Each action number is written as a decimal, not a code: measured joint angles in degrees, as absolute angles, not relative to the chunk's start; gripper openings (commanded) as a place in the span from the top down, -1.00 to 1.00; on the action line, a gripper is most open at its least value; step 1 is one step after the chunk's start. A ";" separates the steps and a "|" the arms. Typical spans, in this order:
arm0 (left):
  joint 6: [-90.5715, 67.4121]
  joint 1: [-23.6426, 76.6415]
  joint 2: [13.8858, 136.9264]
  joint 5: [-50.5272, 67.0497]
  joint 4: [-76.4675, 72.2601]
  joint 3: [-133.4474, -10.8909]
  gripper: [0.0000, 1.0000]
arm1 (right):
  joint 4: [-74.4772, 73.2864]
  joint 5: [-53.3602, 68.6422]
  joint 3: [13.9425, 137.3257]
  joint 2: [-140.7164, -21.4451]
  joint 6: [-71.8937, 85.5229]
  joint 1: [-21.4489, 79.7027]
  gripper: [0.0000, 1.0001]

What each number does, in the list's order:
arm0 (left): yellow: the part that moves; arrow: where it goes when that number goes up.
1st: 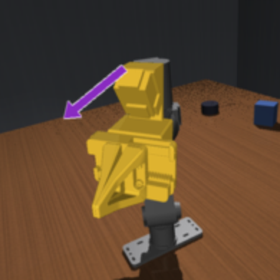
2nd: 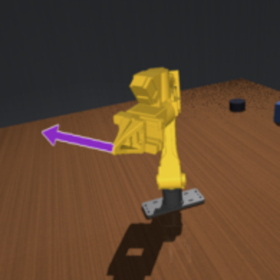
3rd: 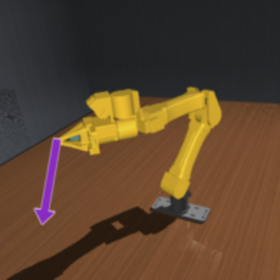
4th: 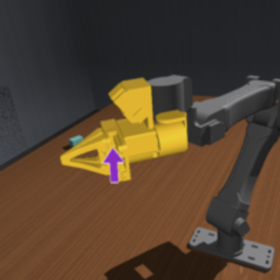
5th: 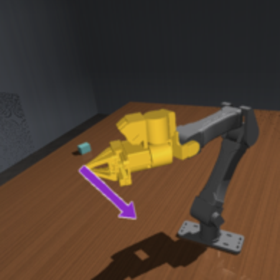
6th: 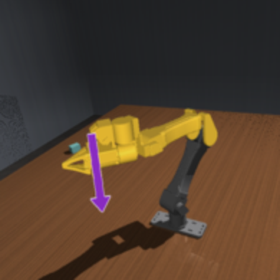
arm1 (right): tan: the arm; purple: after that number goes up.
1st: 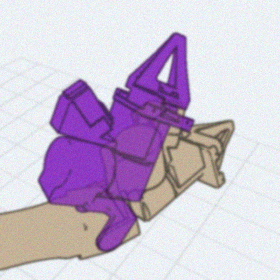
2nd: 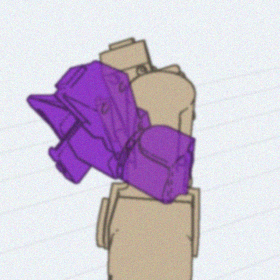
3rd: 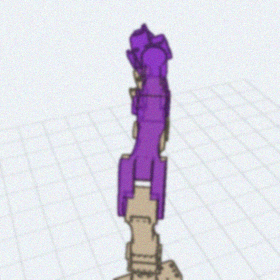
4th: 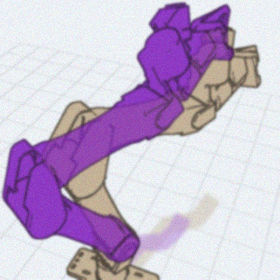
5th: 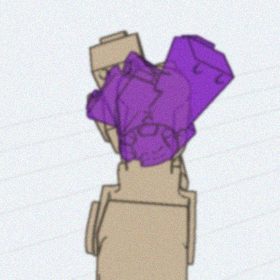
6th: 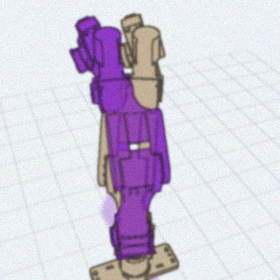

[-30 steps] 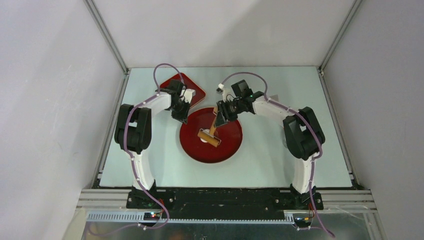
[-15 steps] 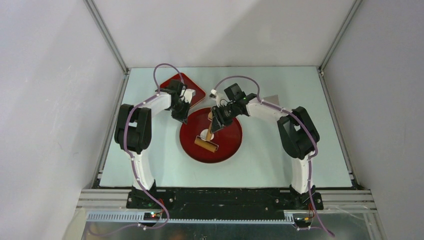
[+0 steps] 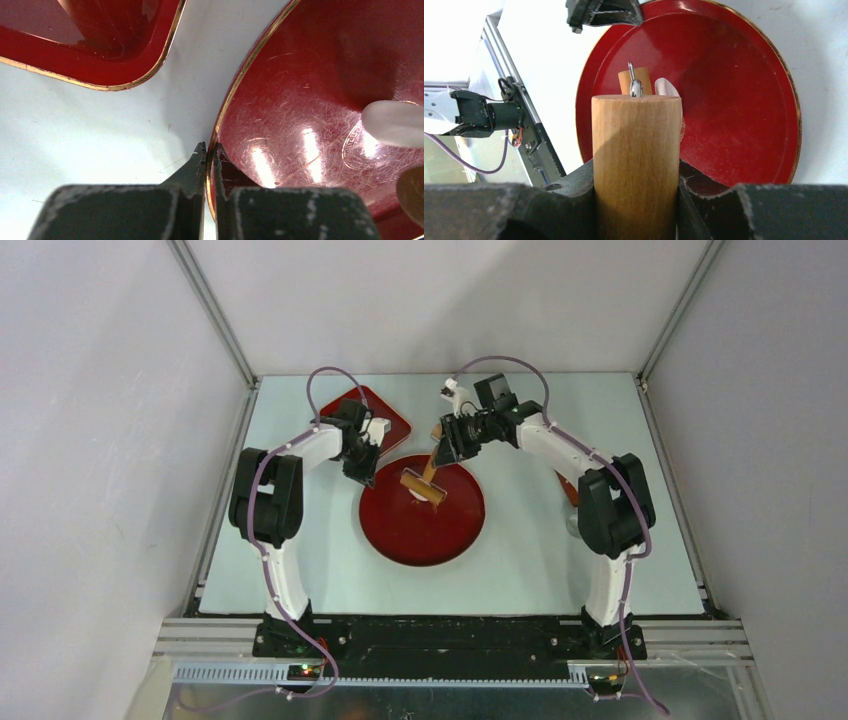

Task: Roll out the dumpling wrappers from the dough
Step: Flatten out the dough on the work surface.

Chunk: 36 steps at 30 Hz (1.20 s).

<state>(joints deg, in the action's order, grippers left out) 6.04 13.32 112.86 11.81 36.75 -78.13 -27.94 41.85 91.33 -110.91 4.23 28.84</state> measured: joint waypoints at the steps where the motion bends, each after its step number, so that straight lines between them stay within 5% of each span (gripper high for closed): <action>1: 6.04 13.32 112.86 11.81 36.75 -78.13 1.00 | -27.97 41.69 91.33 -111.24 4.19 28.45 1.00; 17: 6.04 13.30 112.88 11.88 36.77 -78.13 1.00 | -28.40 38.15 91.77 -115.39 3.90 27.42 1.00; 36: 6.04 13.21 112.92 12.19 36.77 -78.13 1.00 | -31.81 37.69 108.44 -123.83 1.32 23.88 1.00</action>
<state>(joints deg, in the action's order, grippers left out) 6.04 13.21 112.92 12.19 36.77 -78.13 -31.81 37.69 108.44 -123.83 1.32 23.88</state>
